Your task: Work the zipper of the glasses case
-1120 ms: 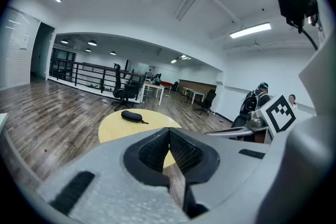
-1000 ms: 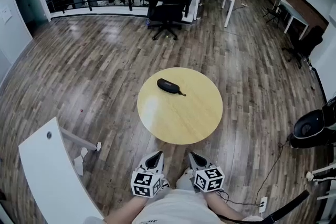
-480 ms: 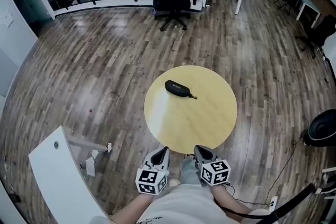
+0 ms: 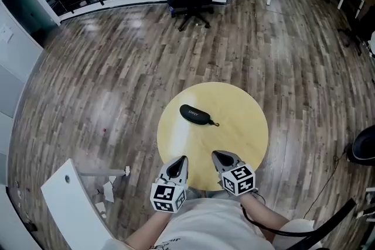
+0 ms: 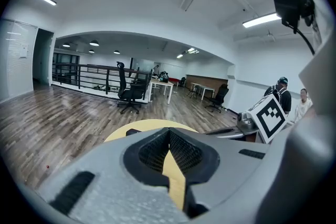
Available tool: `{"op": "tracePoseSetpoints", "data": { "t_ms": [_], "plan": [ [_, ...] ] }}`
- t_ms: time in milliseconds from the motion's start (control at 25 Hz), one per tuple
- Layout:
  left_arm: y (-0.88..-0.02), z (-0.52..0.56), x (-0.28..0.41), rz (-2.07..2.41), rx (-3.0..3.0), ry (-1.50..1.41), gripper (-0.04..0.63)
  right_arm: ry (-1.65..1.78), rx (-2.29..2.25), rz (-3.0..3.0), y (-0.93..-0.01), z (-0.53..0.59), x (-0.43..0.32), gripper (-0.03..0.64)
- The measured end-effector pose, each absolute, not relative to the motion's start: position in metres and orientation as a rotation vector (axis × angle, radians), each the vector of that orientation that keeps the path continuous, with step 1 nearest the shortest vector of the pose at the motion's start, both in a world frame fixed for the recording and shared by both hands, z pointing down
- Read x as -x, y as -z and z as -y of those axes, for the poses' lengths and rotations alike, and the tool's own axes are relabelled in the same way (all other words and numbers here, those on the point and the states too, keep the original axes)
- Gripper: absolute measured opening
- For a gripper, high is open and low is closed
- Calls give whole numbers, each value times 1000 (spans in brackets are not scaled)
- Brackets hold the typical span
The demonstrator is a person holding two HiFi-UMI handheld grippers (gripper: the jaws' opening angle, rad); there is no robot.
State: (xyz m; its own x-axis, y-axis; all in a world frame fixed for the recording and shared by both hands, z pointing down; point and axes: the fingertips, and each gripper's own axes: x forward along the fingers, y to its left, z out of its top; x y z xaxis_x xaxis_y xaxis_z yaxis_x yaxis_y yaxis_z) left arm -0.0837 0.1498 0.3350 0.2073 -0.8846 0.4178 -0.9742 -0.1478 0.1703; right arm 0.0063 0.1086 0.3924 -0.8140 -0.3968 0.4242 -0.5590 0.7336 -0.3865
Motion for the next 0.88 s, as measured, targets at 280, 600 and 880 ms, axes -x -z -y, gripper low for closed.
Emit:
{"op": "tracePoseSetpoints", "data": {
  "t_ms": [280, 600, 880],
  "plan": [
    [-352, -114, 80, 1555, -2184, -338, 6, -689, -883, 2574, -409, -69, -20, -2],
    [-370, -55, 99, 1375, -2345, -409, 6, -733, -998, 2526, -437, -40, -8, -2],
    [-431, 20, 113, 1290, -2354, -546, 6, -613, -895, 2520, -485, 11, 14, -2]
  ]
}}
